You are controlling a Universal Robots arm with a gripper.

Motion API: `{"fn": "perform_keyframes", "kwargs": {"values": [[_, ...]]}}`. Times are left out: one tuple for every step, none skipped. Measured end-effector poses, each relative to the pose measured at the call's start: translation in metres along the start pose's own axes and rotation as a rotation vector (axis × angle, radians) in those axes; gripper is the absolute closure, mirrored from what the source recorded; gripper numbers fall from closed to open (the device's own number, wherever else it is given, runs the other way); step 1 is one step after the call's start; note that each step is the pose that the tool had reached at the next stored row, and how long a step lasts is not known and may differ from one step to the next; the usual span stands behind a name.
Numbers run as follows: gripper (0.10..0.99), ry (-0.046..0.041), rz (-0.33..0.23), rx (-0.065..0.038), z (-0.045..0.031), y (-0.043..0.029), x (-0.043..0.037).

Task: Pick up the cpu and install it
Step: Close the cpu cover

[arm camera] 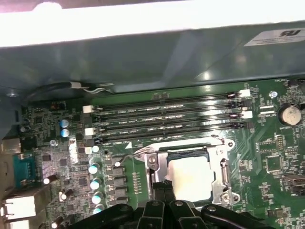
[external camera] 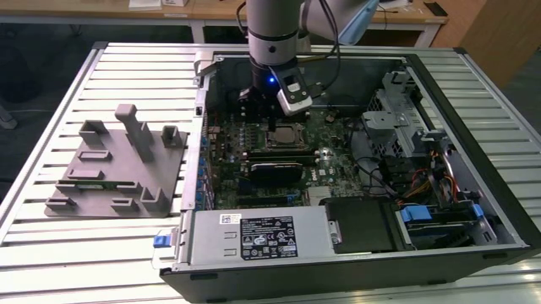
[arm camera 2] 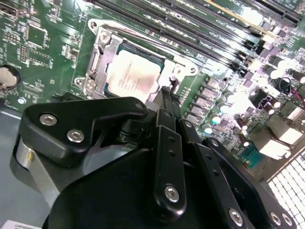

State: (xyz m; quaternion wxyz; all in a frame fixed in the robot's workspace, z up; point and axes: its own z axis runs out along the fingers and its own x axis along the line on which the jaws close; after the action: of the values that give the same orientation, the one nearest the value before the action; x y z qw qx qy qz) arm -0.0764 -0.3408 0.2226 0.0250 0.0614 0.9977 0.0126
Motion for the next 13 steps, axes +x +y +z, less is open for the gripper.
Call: {"fn": "perform_keyframes", "kwargs": {"values": [[0.98, -0.0001, 0.0, 0.0, 0.0001, 0.0002, -0.0021], [0.98, 0.0, 0.0, 0.0, 0.0002, 0.0005, -0.0046], [0.98, 0.0, 0.0, 0.0, 0.0004, 0.0009, -0.0074], [0.98, 0.0, 0.0, 0.0, 0.0006, 0.0013, -0.0104], [0.98, 0.0001, 0.0, 0.0, 0.0007, 0.0017, -0.0136], [0.98, 0.0001, 0.0, 0.0, 0.0009, 0.002, -0.0165], [0.98, 0.0001, 0.0, 0.0, 0.001, 0.0023, -0.0192], [0.98, 0.0002, 0.0, 0.0, 0.0011, 0.0026, -0.0218], [0.98, 0.0002, 0.0, 0.0, 0.0013, 0.003, -0.0242], [0.98, 0.0002, 0.0, 0.0, 0.0014, 0.0033, -0.0267], [0.98, 0.0002, 0.0, 0.0, 0.0015, 0.0035, -0.0289], [0.98, 0.0002, 0.0, 0.0, 0.0016, 0.0037, -0.0306], [0.98, 0.0002, 0.0, 0.0, 0.0016, 0.0038, -0.0314]]}}
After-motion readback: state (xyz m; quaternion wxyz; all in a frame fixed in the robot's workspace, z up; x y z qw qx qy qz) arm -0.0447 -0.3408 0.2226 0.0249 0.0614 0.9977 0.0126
